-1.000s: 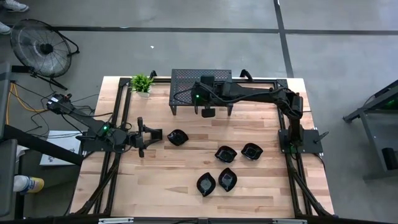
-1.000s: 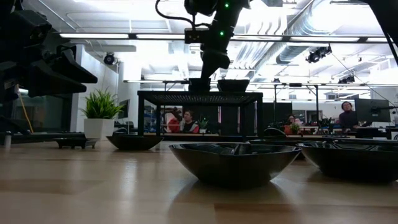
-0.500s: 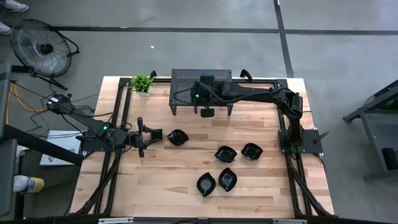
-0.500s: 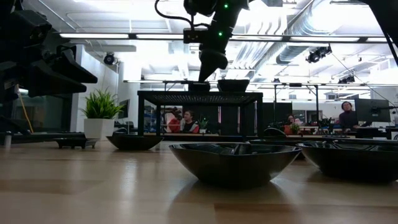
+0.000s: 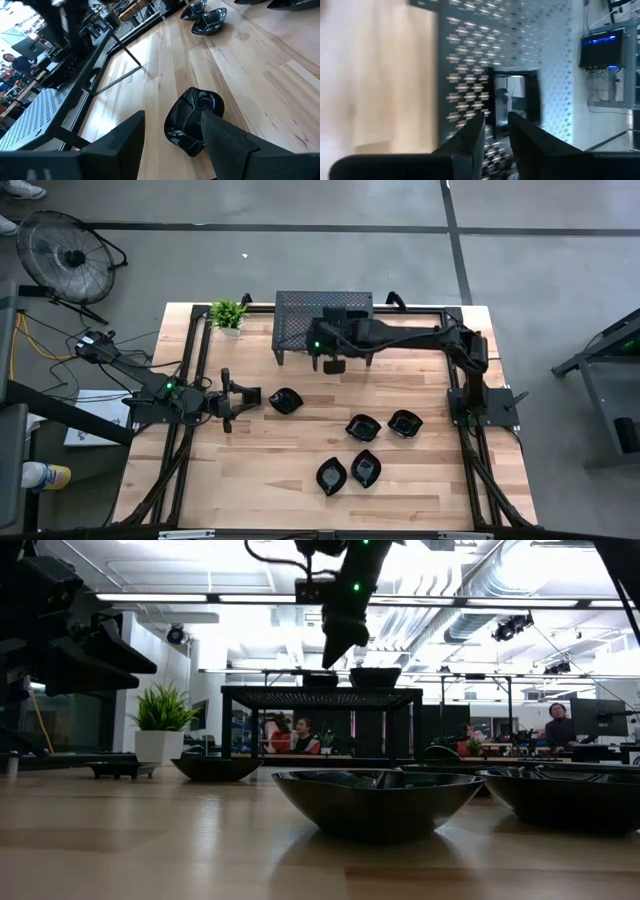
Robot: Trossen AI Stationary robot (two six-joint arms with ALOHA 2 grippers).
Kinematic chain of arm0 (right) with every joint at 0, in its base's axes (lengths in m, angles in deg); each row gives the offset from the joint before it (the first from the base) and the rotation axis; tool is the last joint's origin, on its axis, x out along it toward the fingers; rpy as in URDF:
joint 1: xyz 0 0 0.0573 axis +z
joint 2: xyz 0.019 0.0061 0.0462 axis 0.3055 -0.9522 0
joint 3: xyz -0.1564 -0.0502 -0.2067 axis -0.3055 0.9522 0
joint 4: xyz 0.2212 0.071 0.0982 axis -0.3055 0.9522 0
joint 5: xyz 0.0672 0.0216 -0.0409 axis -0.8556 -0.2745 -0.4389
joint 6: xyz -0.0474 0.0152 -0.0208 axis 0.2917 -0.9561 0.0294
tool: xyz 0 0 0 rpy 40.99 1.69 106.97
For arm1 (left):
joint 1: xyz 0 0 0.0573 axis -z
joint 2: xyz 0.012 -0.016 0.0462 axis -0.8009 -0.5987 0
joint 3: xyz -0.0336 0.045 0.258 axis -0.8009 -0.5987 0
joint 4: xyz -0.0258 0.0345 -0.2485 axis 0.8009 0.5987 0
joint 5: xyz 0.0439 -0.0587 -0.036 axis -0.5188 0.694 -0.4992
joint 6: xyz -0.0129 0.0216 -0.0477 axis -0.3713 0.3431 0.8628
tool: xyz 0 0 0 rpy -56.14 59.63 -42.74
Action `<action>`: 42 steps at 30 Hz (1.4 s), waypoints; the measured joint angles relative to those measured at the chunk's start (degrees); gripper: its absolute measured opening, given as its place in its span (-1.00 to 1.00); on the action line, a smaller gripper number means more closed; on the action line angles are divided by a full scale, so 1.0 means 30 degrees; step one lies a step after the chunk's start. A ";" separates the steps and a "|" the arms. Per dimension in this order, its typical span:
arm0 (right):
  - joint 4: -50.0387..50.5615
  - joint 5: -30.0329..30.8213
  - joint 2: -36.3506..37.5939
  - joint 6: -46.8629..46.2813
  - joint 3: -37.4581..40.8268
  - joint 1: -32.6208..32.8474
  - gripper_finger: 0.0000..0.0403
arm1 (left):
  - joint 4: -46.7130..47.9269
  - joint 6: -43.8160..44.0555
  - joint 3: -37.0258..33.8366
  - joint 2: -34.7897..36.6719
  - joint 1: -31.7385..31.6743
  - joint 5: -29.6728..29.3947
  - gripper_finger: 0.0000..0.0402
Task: Pick & Place Mini shaped plates
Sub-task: Stack the square plate on top of the square plate on the shelf
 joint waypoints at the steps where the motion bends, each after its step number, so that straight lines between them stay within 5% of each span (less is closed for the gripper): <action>1: 0.0455 -0.0043 0.0080 -0.0426 0.0000 0.0243 -0.61 | 0.0000 -0.0007 0.0000 0.0006 0.0001 0.0007 -0.06; 25: 0.4745 -0.0893 0.0641 -1.0073 0.0171 0.7016 -0.61 | 0.0000 -0.0007 0.0000 0.0004 0.0000 0.0003 -0.06; 35: -0.5291 -0.1688 0.4538 -1.0295 0.9670 0.8730 -0.61 | 0.0011 0.0001 0.0000 -0.0007 0.0000 0.0004 -0.06; 42: -0.7609 -0.0520 0.5308 -0.7629 1.1336 1.0290 -0.61 | 0.0000 0.0000 0.0000 -0.0007 0.0000 0.0006 -0.06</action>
